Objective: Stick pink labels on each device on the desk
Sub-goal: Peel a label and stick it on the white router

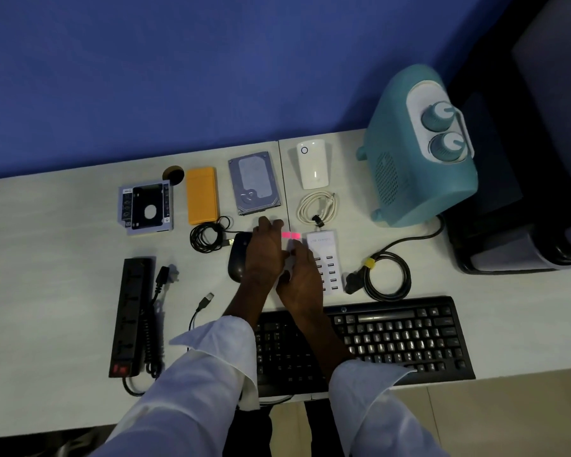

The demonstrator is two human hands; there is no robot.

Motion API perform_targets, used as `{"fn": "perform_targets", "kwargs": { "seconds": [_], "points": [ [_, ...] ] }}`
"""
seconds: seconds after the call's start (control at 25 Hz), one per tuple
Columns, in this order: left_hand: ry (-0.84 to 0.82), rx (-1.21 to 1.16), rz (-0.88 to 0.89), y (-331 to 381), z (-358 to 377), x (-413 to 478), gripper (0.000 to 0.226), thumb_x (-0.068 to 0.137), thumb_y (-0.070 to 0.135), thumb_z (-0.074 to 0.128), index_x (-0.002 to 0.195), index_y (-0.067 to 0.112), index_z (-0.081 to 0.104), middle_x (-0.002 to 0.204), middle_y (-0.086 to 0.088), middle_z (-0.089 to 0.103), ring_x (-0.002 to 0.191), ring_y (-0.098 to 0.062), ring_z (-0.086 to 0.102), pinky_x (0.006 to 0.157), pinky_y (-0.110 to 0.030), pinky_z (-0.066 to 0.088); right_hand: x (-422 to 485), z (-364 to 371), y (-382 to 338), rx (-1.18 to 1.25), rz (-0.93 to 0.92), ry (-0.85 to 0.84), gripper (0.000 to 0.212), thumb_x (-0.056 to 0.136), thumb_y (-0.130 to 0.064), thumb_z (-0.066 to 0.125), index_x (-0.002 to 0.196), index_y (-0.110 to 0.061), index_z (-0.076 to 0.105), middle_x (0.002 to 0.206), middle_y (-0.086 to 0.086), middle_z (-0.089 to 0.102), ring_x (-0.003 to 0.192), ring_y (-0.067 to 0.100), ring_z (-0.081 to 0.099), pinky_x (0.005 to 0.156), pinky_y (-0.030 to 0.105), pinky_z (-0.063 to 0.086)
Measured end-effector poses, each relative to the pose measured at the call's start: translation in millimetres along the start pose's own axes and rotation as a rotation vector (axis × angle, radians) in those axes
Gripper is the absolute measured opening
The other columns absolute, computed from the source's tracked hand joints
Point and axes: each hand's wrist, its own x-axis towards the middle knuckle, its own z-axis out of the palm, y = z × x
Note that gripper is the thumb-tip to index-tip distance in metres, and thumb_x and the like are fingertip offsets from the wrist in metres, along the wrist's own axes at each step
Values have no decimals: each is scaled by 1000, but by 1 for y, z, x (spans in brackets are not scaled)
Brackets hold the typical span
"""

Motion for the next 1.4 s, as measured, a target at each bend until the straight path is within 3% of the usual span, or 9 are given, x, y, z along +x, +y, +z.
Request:
{"fn": "perform_targets", "kwargs": {
  "seconds": [0.24,0.4,0.56,0.64,0.8,0.96,1.12,1.2,1.4],
  "points": [
    [-21,132,67,-4,6,-2,55,79,24,74,126,11,48,126,-13,47,114,-28,48,92,-34,47,-3,-1,-5,9,-5,9,52,81,-4,63,131,-9,50,118,9,61,110,24,57,95,39,51],
    [35,-253,-14,-6,11,-8,43,77,18,75,115,9,56,114,-13,58,101,-26,59,77,-23,41,-2,3,-2,9,24,-4,55,81,-5,65,133,-12,48,118,6,60,108,22,59,93,40,52],
    [194,-622,-123,-3,13,-19,50,75,14,80,120,11,58,123,-5,58,109,-15,55,84,-10,40,-6,0,-5,24,20,25,60,81,-4,66,138,-5,48,127,15,61,118,29,57,104,37,47],
    [274,-691,-220,0,12,-23,52,76,10,78,123,11,56,124,-3,59,111,-14,54,89,-15,45,-6,-3,-8,21,-1,49,57,81,-3,64,137,-2,50,129,18,61,121,33,57,105,37,44],
    [299,-722,-335,-4,14,-26,35,79,9,76,111,10,63,105,-9,71,96,-22,67,84,-34,56,-5,-5,-9,40,-9,64,56,80,-7,55,136,-8,53,131,15,62,123,31,58,104,42,48],
    [285,-658,-320,-14,14,-27,13,79,14,77,90,7,74,90,-8,75,83,-19,71,77,-22,53,0,-11,-13,23,-2,52,45,90,-14,58,135,-17,56,126,12,64,114,27,63,95,37,51],
    [273,-640,-240,-16,7,-33,10,82,6,72,90,6,76,89,-3,75,75,-5,66,67,3,40,4,-13,-15,38,-3,71,32,91,-20,61,123,-21,65,111,7,68,98,24,67,87,37,55],
    [272,-607,-182,-15,4,-36,13,81,0,68,88,7,77,86,0,73,71,2,60,66,3,38,6,-13,-15,56,-18,99,27,90,-20,63,117,-18,68,108,6,70,97,24,67,87,35,54],
    [247,-577,-124,-20,6,-36,15,84,0,65,90,10,75,90,-5,75,81,-13,68,74,-5,44,14,-15,-17,81,1,90,19,90,-29,67,103,-17,71,102,3,73,89,20,69,82,31,53]
  ]
}}
